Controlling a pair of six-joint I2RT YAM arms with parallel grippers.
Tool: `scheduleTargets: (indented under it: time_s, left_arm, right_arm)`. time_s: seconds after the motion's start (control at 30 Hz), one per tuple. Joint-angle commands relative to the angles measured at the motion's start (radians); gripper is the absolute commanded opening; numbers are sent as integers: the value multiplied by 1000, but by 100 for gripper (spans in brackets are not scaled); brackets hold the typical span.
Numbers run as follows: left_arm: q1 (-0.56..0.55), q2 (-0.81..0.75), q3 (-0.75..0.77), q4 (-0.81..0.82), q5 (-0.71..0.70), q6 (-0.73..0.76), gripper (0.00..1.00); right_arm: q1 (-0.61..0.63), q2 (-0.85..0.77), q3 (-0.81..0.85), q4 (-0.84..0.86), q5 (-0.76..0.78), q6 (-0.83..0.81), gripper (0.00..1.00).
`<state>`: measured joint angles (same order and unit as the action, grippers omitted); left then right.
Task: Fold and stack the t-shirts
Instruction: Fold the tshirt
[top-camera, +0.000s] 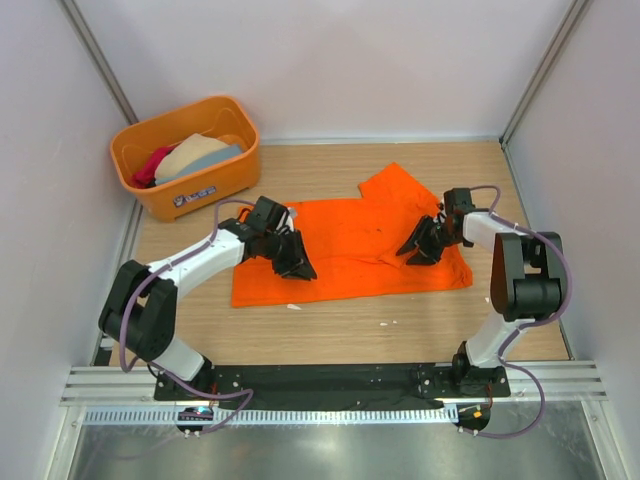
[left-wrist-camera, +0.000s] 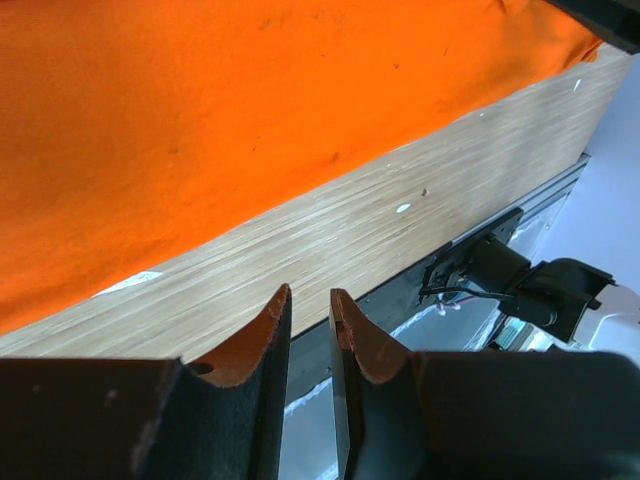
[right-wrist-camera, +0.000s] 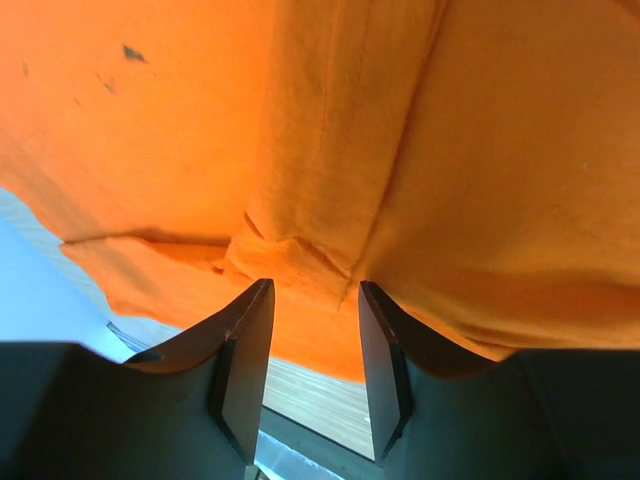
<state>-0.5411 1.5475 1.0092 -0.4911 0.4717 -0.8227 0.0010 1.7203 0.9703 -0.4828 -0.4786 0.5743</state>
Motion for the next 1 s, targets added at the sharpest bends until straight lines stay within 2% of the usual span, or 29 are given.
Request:
scheduleTargets:
  time_s: [0.0,0.4,0.5,0.57,0.63,0.77,0.83,0.97]
  left_arm:
    - [1,-40,35,-40,-4,43,23]
    - [15,-58,16,-53,1,54,23]
    - [18,-67,12,-56,-2,51,23]
    - [18,-70,11,-56,-4,50,23]
    - [20,-73,9,-56,-2,43,23]
    - [20,-104,2,-64,-15,43,24]
    - [24,-115,-3,-79,-34,56,24]
    - [43,-142,-9,-104,-56,79,24]
  right_arm:
    - [-1,5,5,70,-23,41,44]
    - [60,48,28,142,-37,90,42]
    - [103,102,149,202,-52,169,42]
    - [114,139,244,303,-96,290,45]
    - [110,162,303,349,-106,335,51]
    - [109,133,372,264,-81,233,56]
    - [105,119,366,145,-37,172,56]
    - [99,23,289,37,63,26,56]
